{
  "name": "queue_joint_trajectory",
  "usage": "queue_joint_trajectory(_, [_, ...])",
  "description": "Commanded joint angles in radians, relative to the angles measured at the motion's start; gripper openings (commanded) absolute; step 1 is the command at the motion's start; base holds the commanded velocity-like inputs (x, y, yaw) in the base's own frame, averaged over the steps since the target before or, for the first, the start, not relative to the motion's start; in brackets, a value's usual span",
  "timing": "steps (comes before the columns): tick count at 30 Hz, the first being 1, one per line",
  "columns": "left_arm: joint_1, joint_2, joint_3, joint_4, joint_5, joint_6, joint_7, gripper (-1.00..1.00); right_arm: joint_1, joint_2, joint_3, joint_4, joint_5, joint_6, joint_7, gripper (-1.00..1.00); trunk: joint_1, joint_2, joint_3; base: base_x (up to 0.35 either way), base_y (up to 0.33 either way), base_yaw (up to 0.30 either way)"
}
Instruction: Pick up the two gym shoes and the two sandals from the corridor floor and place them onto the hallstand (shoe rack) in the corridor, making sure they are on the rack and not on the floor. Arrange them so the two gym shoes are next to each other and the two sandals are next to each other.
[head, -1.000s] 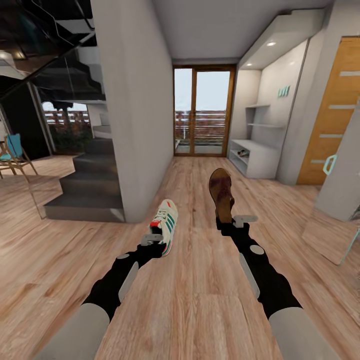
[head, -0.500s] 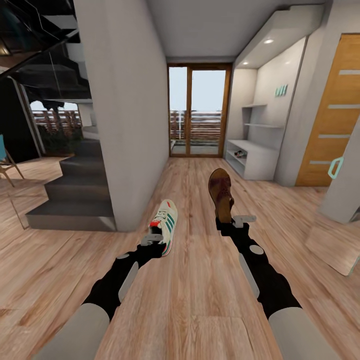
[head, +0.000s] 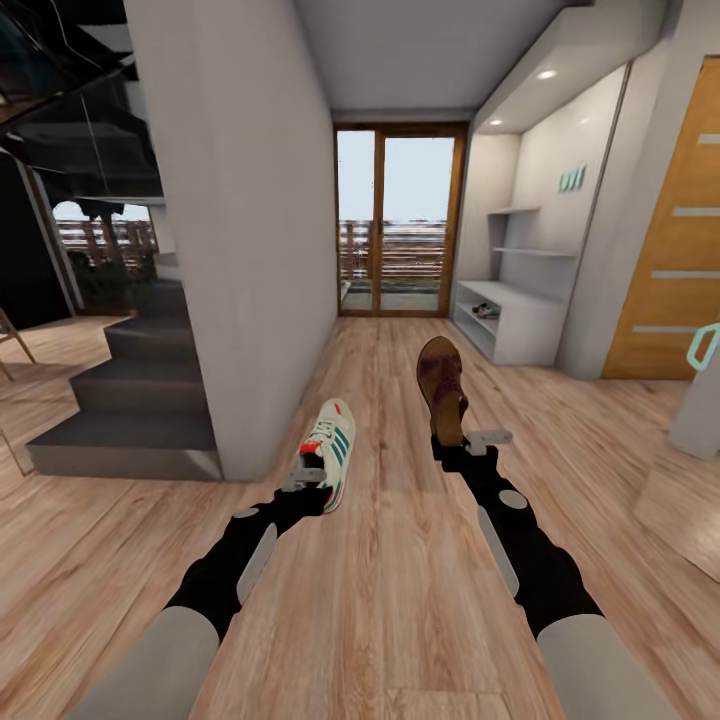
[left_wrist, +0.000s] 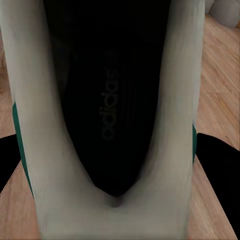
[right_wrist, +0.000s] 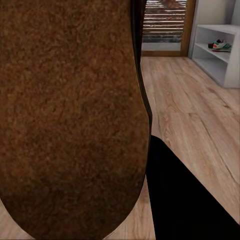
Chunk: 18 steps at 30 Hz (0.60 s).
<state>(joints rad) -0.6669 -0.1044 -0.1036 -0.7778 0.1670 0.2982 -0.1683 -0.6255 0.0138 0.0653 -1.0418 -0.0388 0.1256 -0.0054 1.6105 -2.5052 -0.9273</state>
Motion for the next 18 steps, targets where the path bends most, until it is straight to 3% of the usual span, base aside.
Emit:
queue_joint_trajectory(1, [0.000,0.000,0.000,-0.001,0.011,0.007,0.000,-1.00,0.000,0.000,0.000,-0.002,-0.007,0.006,-0.001,-1.00,0.000,0.000,-0.001,0.346,0.000,0.000])
queue_joint_trajectory(18, [0.000,0.000,-0.001,-0.001,0.011,0.007,0.000,-1.00,0.000,0.000,0.001,0.000,-0.007,0.006,-0.001,-1.00,0.000,0.000,-0.001,0.346,-0.074,0.000])
